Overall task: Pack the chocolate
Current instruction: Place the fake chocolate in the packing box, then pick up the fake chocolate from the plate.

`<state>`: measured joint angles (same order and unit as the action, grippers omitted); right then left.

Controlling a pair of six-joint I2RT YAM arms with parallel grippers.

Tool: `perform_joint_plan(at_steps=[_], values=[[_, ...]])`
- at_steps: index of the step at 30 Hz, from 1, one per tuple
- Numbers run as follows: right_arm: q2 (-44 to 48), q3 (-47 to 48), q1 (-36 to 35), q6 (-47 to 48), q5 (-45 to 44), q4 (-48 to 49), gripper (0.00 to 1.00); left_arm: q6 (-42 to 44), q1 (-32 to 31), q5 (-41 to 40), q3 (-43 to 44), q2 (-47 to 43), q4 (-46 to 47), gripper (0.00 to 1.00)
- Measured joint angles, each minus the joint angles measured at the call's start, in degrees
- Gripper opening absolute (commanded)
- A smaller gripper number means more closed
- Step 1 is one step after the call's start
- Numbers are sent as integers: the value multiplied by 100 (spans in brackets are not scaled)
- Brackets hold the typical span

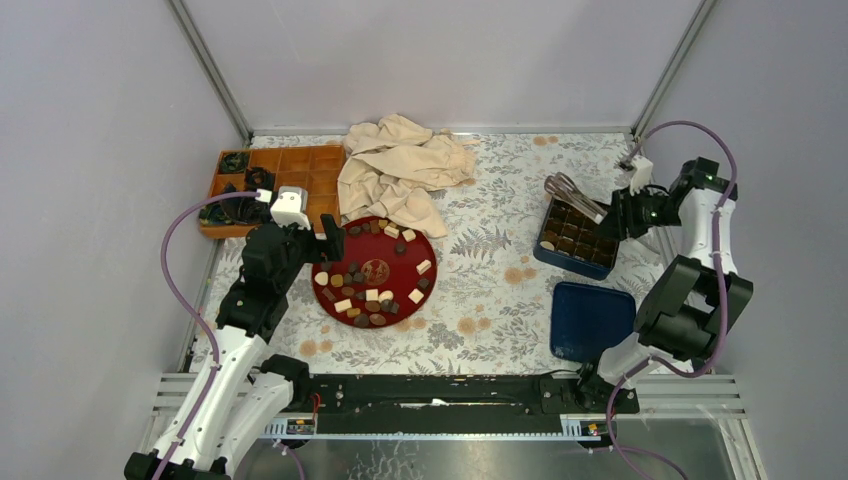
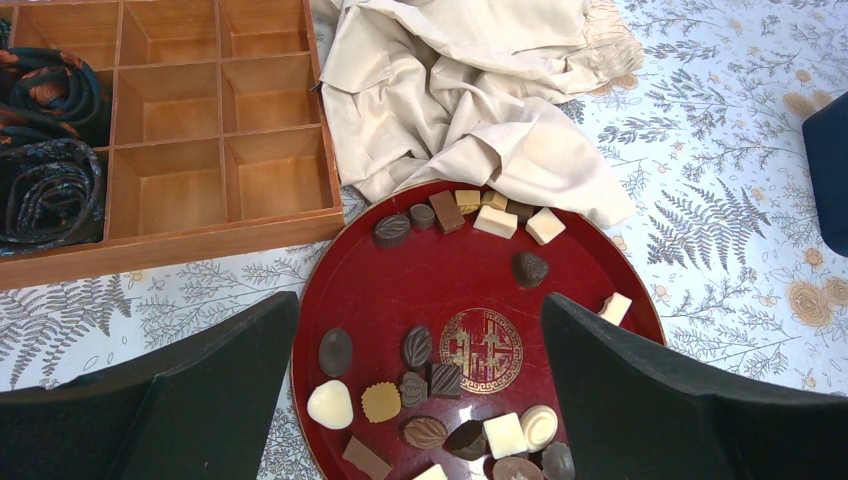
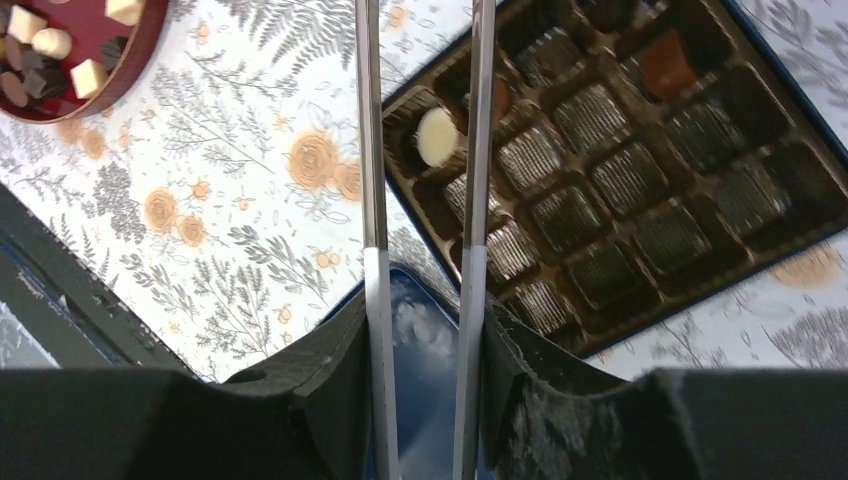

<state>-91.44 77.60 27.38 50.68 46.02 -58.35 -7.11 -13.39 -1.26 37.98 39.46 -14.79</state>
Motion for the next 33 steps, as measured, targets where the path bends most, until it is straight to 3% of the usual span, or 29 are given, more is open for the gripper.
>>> perform_joint_plan(at_steps=[6, 15, 28, 33], values=[[87, -50, -758, -39, 170, 55, 43, 0, 0, -2, 0, 13, 0, 98], [81, -37, -2439, -446, 57, 380, 43, 0, 0, -2, 0, 17, 0, 98], [-870, 555, -4885, -1082, -1353, 835, 43, 0, 0, -4, 0, 50, 2, 98], [-1237, 800, -5333, -1266, -1753, 868, 43, 0, 0, -4, -2, 50, 0, 98]])
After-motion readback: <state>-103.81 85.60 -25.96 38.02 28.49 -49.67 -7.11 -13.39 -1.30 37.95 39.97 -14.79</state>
